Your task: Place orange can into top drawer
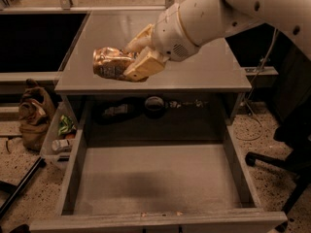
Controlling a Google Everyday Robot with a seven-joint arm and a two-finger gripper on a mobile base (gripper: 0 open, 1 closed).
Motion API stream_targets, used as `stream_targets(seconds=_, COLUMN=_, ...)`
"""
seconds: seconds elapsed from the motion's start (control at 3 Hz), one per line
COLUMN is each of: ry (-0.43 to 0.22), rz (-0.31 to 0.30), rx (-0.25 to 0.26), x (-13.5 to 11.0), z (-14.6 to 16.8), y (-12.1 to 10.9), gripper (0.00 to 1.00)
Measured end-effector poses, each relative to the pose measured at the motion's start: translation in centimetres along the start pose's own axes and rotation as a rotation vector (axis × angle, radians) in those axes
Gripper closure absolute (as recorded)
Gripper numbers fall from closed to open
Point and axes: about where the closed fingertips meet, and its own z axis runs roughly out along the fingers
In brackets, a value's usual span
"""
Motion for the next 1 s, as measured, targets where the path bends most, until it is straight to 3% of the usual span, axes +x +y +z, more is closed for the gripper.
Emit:
stream_targets(seconds=0.67, ry=0.006, rz=0.011, rx=-0.028, x=0.1, z=0.6, y=0.8, gripper=1.0)
stream_targets(seconds=1.0, ry=-0.021, rz=0.071, rx=-0.066, x=0.9, z=1.9, y=3.0, gripper=1.0)
